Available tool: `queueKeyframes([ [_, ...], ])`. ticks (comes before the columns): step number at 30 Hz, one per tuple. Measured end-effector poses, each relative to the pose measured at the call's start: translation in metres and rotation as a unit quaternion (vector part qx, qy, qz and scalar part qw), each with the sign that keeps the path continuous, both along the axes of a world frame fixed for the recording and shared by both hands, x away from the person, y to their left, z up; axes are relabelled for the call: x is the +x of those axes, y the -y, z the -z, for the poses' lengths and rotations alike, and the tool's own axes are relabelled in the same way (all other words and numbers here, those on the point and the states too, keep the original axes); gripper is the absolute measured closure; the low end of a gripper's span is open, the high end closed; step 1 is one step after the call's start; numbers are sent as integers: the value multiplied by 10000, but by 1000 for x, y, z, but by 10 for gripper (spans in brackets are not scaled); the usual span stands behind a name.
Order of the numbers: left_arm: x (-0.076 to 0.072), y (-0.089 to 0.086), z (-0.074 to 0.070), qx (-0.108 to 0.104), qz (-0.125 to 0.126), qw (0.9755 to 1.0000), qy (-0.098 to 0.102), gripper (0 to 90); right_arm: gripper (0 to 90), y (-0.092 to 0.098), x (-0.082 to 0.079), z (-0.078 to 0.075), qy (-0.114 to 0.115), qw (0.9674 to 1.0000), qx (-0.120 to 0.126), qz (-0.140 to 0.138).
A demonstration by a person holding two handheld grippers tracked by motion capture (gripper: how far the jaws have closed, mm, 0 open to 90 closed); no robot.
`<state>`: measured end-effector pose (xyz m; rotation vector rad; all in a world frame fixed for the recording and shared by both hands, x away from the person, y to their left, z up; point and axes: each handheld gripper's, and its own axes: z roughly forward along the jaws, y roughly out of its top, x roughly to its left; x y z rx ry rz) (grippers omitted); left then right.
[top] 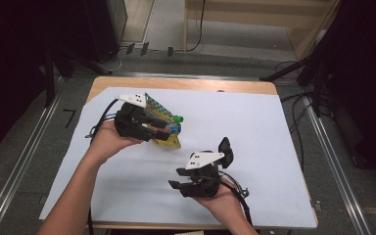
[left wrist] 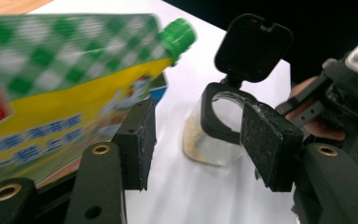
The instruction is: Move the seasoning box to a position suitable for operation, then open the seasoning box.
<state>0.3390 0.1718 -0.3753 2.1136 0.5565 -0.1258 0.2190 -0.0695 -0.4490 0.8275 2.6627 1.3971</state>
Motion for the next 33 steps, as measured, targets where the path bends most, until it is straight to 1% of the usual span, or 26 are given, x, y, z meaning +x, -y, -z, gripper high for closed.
queueKeyframes([
  [2,4,-6,1,-14,-66,10000,-32,462,535,-4,-3,3,34,10000,49,-29],
  [3,4,-6,1,-14,-66,10000,-32,462,534,-5,-5,4,53,10000,52,-33],
  [6,5,-11,3,42,-117,9999,-22,462,524,-7,-9,8,64,9999,71,-47],
  [7,7,-13,4,106,-131,9999,-14,460,519,-8,-12,11,60,9999,37,-73],
  [8,7,-15,4,117,-141,9998,-15,458,514,-9,-13,12,61,9999,21,-94],
  [11,10,-19,4,113,-216,9997,-28,455,511,-10,-15,14,63,9999,23,-112],
  [14,12,-23,5,117,-251,9996,-37,451,511,-10,-16,18,47,9999,-25,-143],
  [15,13,-28,5,125,-296,9995,-30,451,510,-10,-16,19,51,9999,-42,-156],
  [16,13,-28,5,125,-296,9995,-30,451,510,-10,-16,19,51,9999,-42,-156],
  [18,16,-38,6,124,-415,9991,-11,451,511,-10,-16,21,30,9998,-92,-159],
  [20,19,-46,7,161,-536,9984,43,439,511,-10,-16,21,43,9998,-83,-152],
  [22,21,-53,8,208,-575,9981,91,433,511,-10,-16,21,44,9998,-82,-147],
  [24,25,-61,10,269,-716,9970,103,431,512,-10,-16,22,55,9998,-95,-163],
  [26,28,-67,11,260,-803,9963,131,424,512,-10,-17,23,46,9998,-115,-158],
  [28,32,-71,14,251,-837,9959,226,404,512,-10,-18,24,39,9998,-132,-164],
  [29,32,-71,14,251,-837,9959,226,393,513,-10,-18,24,47,9997,-138,-171],
  [30,38,-75,18,175,-898,9956,221,380,512,-10,-18,24,53,9997,-134,-177],
  [31,38,-75,18,175,-898,9956,221,374,512,-10,-18,24,61,9997,-129,-186],
  [32,45,-77,21,206,-904,9956,128,369,512,-10,-18,24,77,9997,-130,-193],
  [33,47,-76,22,256,-894,9956,137,365,512,-10,-19,25,89,9997,-132,-211],
])
